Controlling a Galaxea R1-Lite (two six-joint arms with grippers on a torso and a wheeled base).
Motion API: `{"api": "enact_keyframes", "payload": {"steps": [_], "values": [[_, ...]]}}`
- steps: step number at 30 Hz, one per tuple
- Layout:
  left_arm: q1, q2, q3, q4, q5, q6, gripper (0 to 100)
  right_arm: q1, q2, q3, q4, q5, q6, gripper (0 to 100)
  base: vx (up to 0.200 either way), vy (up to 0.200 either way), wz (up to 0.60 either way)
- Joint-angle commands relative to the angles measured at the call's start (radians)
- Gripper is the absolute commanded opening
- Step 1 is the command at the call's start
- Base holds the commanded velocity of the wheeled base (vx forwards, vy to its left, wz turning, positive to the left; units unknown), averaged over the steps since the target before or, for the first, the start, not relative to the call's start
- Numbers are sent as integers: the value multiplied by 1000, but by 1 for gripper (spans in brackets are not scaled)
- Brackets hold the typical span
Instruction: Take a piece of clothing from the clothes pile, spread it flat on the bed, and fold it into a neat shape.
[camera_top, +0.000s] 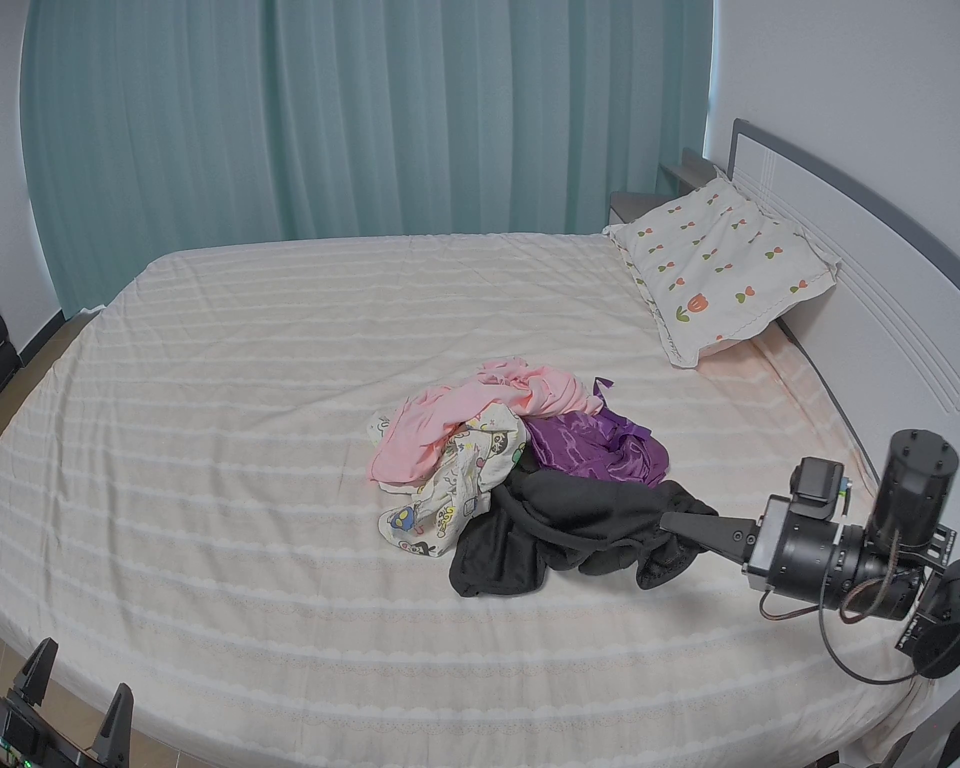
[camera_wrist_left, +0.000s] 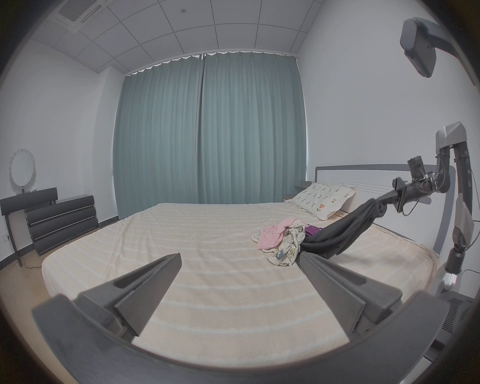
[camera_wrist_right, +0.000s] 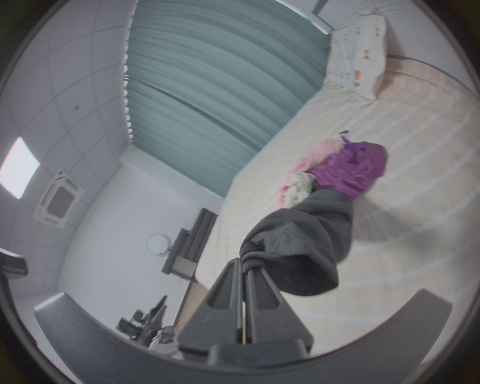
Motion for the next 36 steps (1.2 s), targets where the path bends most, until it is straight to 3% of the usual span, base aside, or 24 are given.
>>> {"api": "enact_keyframes", "payload": {"steps": [1,3,4,6,10,15,19,22,25,29,31,36], "values": [[0,-18,15,-1,-16,5,100,62,-175,15,-3,37,-3,0,0,0,0],[0,-10,-50,-36,-19,-40,100,70,-187,13,-3,46,-3,0,0,0,0],[-2,79,-205,-81,-21,-120,100,70,-183,13,-3,48,-3,0,0,0,0],[0,202,-260,-81,-54,-143,100,70,-164,11,-3,49,-4,0,0,0,0],[-38,349,-243,-52,-260,26,100,82,-123,8,-13,51,-12,0,0,0,0],[-75,605,-251,-59,-380,123,100,98,-114,8,-45,57,-12,0,0,0,0],[-229,828,-252,-181,-372,112,100,128,-120,13,-52,57,-13,0,0,0,0],[-319,996,-252,-294,-318,92,100,139,-106,11,-54,55,-13,0,0,0,0],[-393,1142,-249,-374,-251,74,100,140,-92,7,-54,55,-13,0,0,0,0],[-479,1260,-254,-451,-226,17,100,140,-91,8,-55,55,-13,0,0,0,0],[-548,1369,-265,-558,-185,-55,100,140,-89,10,-54,55,-13,0,0,0,0],[-615,1547,-269,-762,-57,-103,100,137,-89,19,-54,54,-9,0,0,0,0]]}}
